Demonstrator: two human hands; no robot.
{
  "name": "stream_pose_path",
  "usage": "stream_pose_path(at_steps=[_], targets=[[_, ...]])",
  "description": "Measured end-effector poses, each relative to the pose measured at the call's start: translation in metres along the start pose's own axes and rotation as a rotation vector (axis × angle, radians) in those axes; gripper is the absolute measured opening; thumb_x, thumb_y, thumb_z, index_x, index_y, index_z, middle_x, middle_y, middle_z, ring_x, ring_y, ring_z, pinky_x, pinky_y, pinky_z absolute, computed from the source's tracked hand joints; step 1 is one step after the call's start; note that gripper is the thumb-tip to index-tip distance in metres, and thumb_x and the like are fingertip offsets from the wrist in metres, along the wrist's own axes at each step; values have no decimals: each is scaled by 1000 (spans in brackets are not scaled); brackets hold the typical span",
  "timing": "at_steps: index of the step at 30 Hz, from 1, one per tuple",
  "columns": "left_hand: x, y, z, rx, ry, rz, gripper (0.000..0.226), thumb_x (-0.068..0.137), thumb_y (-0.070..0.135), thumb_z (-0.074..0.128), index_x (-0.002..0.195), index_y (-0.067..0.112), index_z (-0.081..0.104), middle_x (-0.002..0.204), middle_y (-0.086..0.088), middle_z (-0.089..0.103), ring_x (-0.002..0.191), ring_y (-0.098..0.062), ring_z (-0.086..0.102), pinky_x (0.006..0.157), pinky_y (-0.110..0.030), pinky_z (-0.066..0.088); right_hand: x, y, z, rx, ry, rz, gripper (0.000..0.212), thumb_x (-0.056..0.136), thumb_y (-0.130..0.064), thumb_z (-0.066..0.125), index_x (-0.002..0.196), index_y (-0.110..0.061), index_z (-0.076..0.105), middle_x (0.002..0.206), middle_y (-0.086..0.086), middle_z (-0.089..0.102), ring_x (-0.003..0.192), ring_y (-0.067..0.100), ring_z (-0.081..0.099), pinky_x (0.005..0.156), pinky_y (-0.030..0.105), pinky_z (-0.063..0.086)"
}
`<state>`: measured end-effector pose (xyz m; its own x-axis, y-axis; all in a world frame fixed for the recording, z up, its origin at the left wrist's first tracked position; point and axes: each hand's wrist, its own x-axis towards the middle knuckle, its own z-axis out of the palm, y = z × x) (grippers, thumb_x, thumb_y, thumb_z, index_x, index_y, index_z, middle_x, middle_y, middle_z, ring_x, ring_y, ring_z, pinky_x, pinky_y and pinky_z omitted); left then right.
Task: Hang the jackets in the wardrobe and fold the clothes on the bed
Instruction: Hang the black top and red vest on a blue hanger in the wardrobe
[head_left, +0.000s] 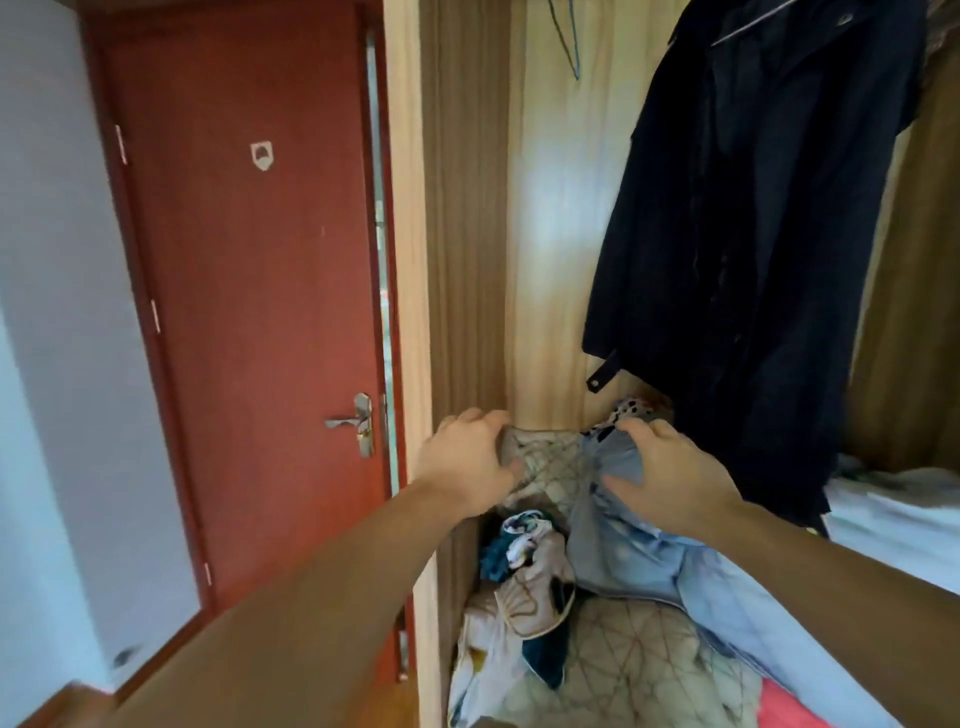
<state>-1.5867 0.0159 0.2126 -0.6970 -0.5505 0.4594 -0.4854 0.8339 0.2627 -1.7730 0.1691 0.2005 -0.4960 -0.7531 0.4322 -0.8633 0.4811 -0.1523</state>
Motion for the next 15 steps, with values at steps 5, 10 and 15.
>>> stream_pose_path(at_steps=[5,10,15], targets=[[-59,-83,-46,77,59,-123,54,84,44,55,136,33,46,135,6,50,126,-22,44,97,-41,45,0,-110,27,146,10,-161,64,86,-55,54,141,-28,34,134,-2,47,116,20,51,81,33,45],[-120,-162,-89,137,89,-294,58,82,47,58,137,39,43,141,6,47,128,-21,42,102,-40,42,-6,-210,45,186,14,-313,66,87,-51,56,143,-25,34,133,0,49,115,20,53,81,33,48],[-181,-222,-121,181,71,-502,65,82,48,58,143,39,37,147,6,41,133,-21,38,104,-43,42,-9,-289,67,240,-39,-476,63,87,-54,54,141,-28,35,131,-3,50,111,16,56,77,30,47]])
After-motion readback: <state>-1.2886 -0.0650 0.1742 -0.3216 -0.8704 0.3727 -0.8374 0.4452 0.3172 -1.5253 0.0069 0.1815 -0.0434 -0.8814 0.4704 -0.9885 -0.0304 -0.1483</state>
